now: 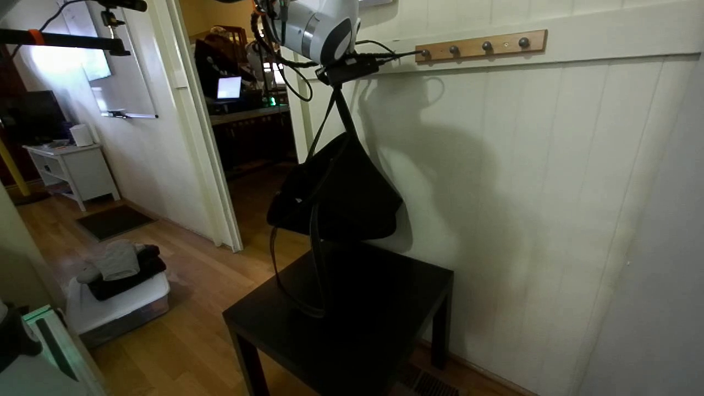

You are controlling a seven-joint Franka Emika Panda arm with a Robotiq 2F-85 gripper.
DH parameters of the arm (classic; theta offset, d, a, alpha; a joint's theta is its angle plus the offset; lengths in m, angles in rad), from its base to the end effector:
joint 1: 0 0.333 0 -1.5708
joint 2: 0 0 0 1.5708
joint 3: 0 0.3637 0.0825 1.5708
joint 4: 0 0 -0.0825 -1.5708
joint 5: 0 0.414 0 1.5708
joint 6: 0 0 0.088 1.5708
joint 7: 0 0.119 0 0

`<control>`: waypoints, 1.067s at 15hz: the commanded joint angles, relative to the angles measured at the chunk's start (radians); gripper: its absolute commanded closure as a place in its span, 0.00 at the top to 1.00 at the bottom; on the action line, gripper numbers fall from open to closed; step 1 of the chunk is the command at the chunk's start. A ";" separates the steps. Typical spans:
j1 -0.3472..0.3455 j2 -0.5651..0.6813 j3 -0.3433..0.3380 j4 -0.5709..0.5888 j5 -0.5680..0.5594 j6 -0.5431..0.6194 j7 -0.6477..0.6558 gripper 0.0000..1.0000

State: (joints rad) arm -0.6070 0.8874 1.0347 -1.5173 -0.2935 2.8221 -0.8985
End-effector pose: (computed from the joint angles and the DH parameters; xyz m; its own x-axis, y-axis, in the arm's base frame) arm 0.8045 0.1085 0.4208 0.2143 0.6087 0.7639 0.7834 -0.5742 0.2377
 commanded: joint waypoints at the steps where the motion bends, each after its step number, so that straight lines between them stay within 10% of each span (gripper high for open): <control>1: 0.025 -0.030 -0.037 -0.003 0.085 0.010 -0.051 0.15; 9: 0.030 -0.032 -0.042 0.007 0.098 0.000 -0.056 0.04; 16: 0.214 -0.123 -0.250 0.178 0.159 -0.158 -0.052 0.04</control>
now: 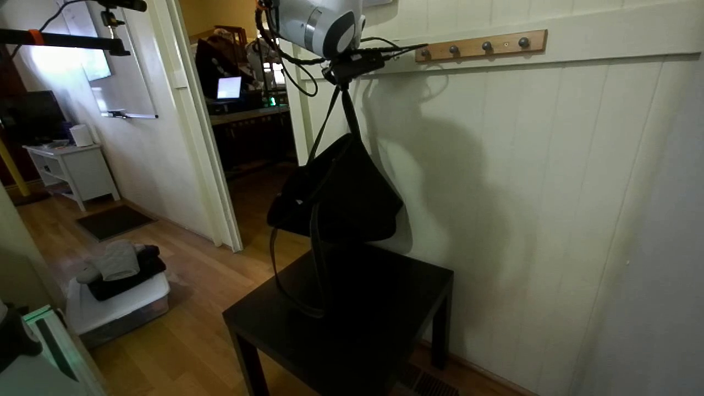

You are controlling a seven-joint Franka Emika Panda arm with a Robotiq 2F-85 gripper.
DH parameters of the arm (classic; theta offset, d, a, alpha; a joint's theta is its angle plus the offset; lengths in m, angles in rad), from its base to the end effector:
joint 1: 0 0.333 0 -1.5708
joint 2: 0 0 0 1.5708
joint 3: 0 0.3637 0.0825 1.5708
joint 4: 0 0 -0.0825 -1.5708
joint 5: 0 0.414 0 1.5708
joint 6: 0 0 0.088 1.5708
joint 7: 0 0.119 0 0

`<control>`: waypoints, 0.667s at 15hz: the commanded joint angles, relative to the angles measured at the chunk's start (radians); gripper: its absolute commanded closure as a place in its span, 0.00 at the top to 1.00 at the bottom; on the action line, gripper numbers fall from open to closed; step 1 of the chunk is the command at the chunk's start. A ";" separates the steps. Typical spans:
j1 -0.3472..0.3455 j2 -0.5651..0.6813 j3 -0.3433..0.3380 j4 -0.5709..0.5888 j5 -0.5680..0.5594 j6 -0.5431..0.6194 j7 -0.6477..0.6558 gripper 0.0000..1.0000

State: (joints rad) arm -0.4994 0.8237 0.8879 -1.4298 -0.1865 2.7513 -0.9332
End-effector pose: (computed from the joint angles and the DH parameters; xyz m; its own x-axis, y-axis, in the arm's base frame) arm 0.8210 0.1030 0.4305 0.2538 0.6520 0.7145 0.7735 -0.5803 0.2548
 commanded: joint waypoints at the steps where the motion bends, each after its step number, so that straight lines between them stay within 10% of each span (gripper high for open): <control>1: 0.139 -0.066 -0.135 0.122 0.060 -0.116 -0.026 0.04; 10: 0.393 -0.106 -0.394 0.308 0.137 -0.302 -0.142 0.04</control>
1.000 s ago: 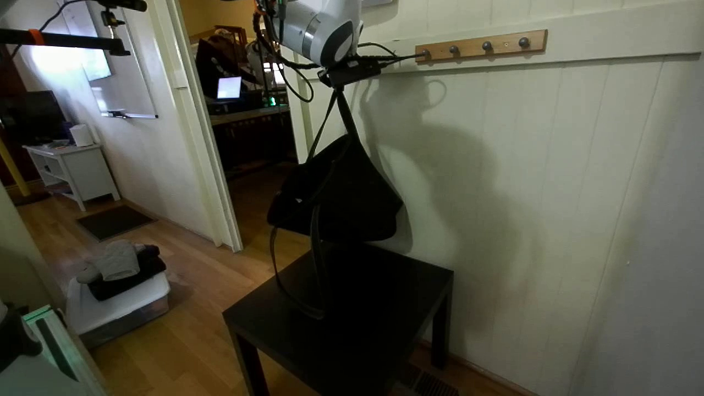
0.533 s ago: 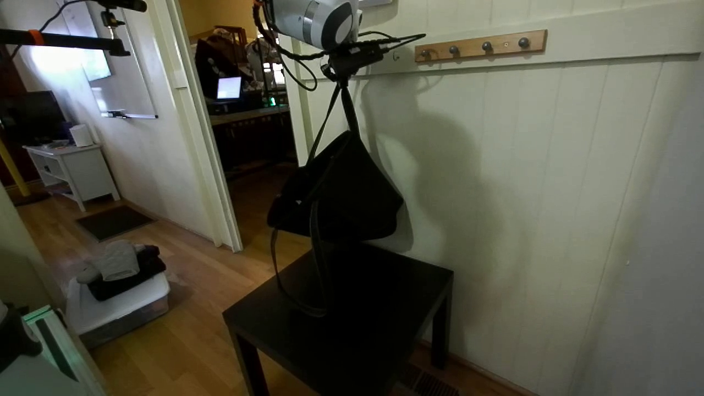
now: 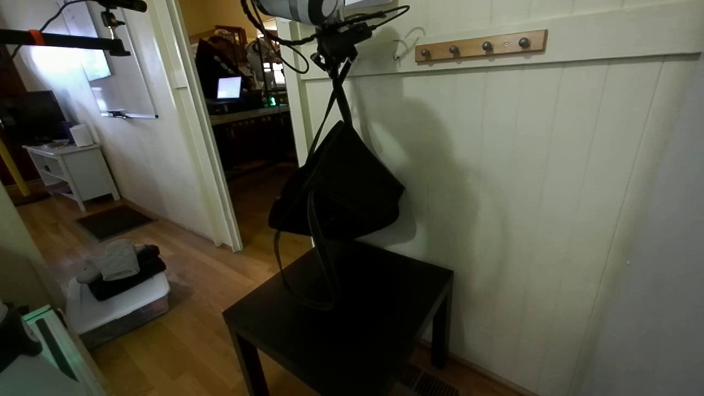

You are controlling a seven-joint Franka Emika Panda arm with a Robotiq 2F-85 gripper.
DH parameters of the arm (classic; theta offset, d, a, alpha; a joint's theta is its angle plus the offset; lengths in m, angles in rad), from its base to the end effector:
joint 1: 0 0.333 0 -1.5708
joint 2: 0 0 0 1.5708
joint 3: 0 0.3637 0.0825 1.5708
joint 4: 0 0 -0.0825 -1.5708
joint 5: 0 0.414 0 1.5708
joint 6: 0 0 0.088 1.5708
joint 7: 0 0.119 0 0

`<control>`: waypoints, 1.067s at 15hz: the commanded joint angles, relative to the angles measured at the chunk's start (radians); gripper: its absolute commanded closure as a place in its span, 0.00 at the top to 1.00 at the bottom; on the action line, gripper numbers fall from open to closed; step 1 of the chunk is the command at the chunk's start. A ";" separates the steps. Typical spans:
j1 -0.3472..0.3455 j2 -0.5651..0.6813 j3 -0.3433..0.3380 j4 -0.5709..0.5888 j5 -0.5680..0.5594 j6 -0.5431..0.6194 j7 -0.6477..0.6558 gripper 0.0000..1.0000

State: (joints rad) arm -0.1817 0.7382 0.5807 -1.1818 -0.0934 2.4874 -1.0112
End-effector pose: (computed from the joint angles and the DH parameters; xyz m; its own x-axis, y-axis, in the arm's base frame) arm 0.8356 0.1654 0.4924 0.1906 0.8104 0.5541 0.8300 -0.4344 0.3498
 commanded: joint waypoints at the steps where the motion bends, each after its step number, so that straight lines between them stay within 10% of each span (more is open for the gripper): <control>1: 0.095 -0.024 -0.116 0.067 0.044 -0.037 -0.076 0.04; 16: 0.145 -0.072 -0.107 -0.016 -0.030 0.095 -0.159 0.04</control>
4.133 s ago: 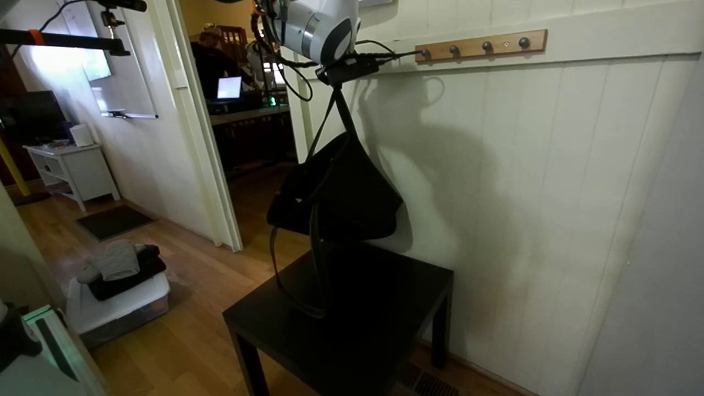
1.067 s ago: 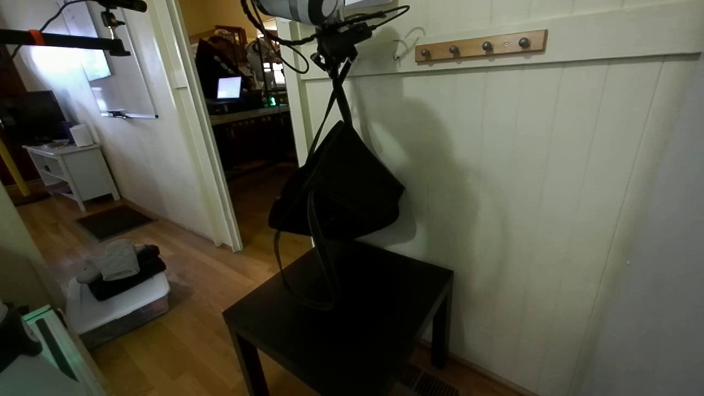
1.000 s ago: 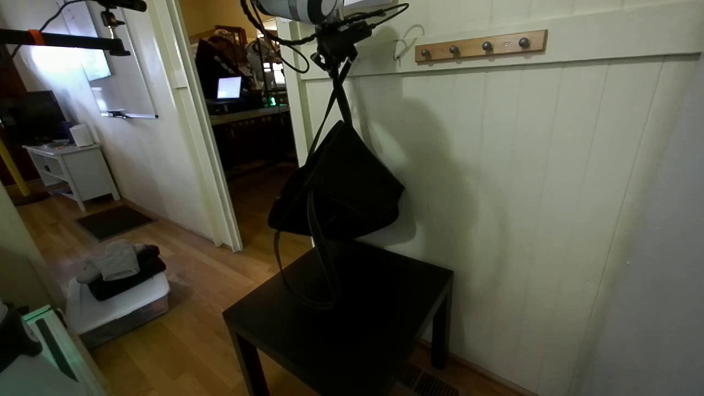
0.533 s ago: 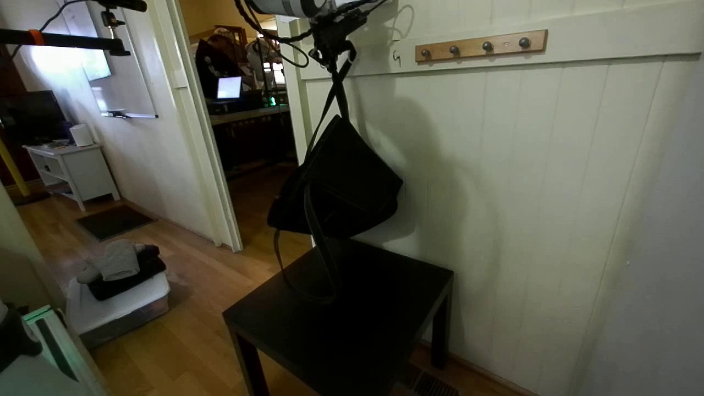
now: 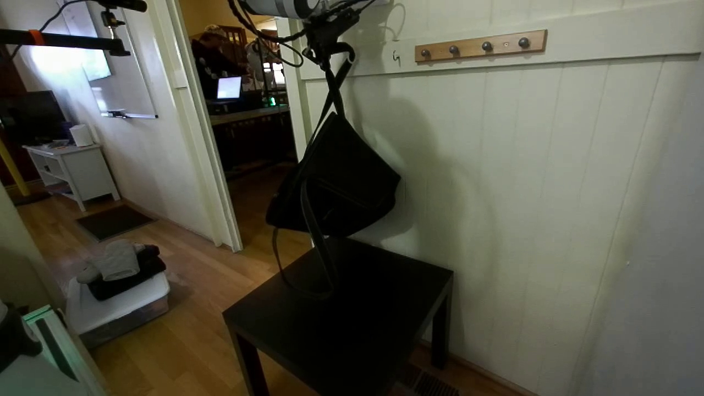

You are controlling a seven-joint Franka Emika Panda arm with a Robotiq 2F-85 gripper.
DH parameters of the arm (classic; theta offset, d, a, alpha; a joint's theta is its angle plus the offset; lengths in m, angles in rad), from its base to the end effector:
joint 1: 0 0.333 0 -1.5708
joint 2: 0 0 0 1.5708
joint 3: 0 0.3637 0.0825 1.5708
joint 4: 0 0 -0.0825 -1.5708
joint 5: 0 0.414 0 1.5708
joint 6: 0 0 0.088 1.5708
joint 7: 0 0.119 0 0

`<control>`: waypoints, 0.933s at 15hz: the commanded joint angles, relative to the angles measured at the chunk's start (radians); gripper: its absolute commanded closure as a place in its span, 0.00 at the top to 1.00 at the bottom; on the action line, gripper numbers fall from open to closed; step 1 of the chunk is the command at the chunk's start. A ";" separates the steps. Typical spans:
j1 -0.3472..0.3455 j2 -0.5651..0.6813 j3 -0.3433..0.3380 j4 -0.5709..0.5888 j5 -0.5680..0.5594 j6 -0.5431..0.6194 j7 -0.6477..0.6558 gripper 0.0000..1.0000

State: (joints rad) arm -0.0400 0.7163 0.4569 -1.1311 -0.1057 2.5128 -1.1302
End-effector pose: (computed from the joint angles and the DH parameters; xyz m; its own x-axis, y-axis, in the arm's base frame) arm 0.8306 0.2121 0.5176 0.0238 0.8933 0.4489 0.8159 -0.2769 0.5076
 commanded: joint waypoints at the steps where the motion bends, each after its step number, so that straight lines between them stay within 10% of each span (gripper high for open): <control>1: -0.001 -0.064 0.015 -0.096 -0.021 0.093 -0.038 0.04; 14: -0.097 -0.265 0.011 -0.448 -0.109 0.433 -0.106 0.04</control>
State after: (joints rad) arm -0.1072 0.5347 0.4554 -1.4882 -0.1930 2.8803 -1.1937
